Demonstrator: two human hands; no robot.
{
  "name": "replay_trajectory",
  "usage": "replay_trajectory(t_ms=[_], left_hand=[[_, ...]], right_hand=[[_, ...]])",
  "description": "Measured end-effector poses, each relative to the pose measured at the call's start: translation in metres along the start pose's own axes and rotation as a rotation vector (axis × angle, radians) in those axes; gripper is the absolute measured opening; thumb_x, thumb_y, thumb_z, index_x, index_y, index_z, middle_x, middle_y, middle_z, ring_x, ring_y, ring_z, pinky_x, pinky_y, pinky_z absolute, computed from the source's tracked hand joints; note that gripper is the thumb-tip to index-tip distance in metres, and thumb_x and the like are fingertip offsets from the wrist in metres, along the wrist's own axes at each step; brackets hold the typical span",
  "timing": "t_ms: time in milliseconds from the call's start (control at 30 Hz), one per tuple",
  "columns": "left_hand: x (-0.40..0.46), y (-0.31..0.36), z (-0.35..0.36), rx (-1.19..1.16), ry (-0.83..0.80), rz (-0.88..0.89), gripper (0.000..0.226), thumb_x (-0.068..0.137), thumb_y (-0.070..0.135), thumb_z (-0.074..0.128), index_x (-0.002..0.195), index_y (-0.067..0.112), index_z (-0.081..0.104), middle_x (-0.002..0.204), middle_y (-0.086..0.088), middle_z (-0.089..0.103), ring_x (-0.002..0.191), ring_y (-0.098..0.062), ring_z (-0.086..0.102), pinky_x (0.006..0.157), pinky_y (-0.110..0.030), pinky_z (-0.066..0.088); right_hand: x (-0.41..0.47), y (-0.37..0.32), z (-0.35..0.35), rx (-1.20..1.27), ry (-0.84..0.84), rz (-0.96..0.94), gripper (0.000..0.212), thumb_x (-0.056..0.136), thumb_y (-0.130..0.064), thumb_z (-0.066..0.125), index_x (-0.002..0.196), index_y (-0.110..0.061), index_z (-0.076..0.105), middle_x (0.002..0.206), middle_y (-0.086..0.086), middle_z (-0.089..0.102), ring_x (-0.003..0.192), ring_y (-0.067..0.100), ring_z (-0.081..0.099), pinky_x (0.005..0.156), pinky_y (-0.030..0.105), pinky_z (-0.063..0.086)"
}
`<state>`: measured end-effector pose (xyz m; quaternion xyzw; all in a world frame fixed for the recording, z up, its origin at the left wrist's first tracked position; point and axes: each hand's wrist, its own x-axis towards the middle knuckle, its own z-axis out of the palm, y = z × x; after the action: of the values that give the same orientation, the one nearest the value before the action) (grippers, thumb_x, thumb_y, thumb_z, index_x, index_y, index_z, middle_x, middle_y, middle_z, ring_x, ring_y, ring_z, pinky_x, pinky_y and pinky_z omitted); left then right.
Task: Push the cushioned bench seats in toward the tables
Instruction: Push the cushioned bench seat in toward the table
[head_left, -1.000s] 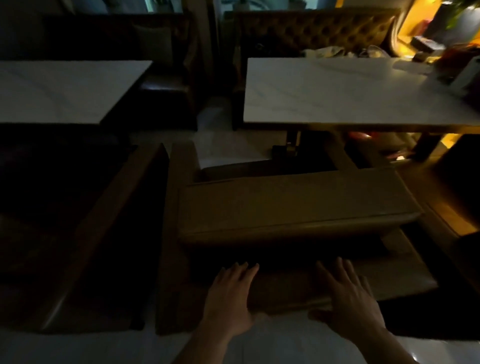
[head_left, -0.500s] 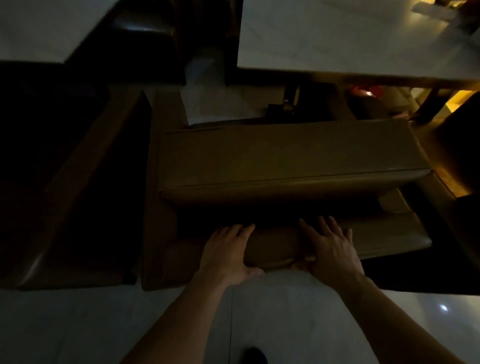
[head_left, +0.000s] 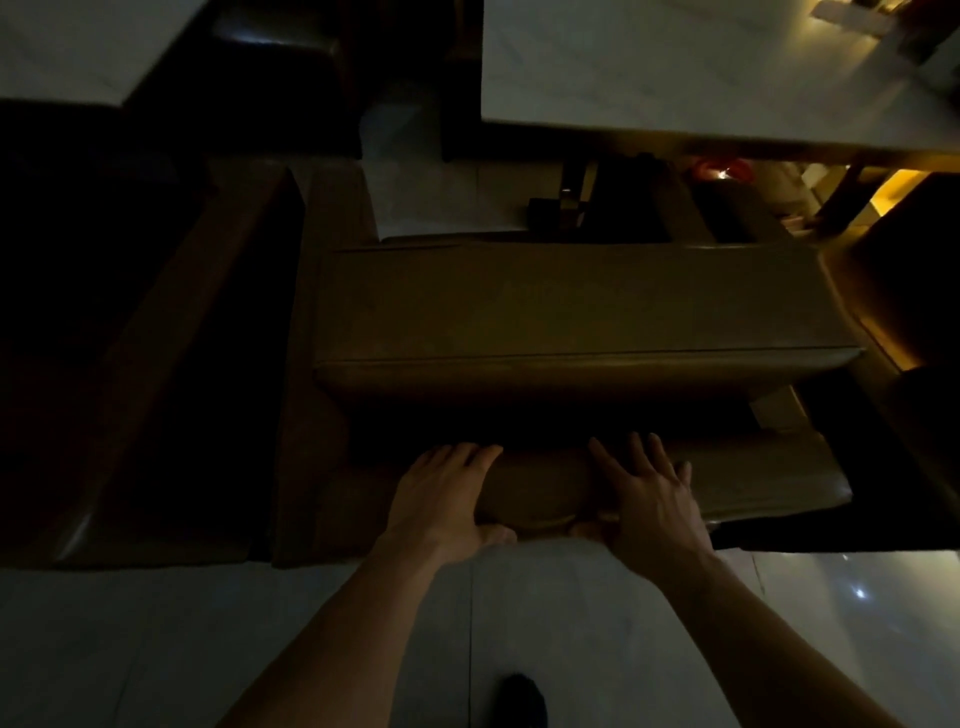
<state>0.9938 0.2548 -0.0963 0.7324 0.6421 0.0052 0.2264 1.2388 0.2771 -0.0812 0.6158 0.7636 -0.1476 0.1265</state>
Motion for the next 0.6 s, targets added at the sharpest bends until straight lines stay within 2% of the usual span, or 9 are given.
replay_trajectory(t_ms=[367, 600], left_hand=[[-0.001, -0.016, -0.009, -0.006, 0.003, 0.026, 0.102, 0.067, 0.073, 0.069, 0.149, 0.036, 0.023, 0.147, 0.008, 0.037, 0.134, -0.019, 0.035, 0.111, -0.038, 0.029], [0.015, -0.033, -0.020, -0.018, 0.006, 0.005, 0.102, 0.066, 0.074, 0.069, 0.149, 0.038, 0.024, 0.148, 0.010, 0.037, 0.133, -0.017, 0.035, 0.110, -0.038, 0.031]], right_hand=[[0.009, -0.014, 0.004, 0.056, -0.042, 0.014, 0.111, 0.077, -0.072, 0.061, 0.154, -0.039, -0.011, 0.163, 0.014, -0.012, 0.146, 0.041, -0.021, 0.116, 0.068, 0.003], [0.030, -0.029, -0.003, 0.073, -0.030, 0.007, 0.110, 0.077, -0.072, 0.061, 0.155, -0.037, -0.009, 0.163, 0.017, -0.011, 0.146, 0.044, -0.019, 0.116, 0.069, 0.003]])
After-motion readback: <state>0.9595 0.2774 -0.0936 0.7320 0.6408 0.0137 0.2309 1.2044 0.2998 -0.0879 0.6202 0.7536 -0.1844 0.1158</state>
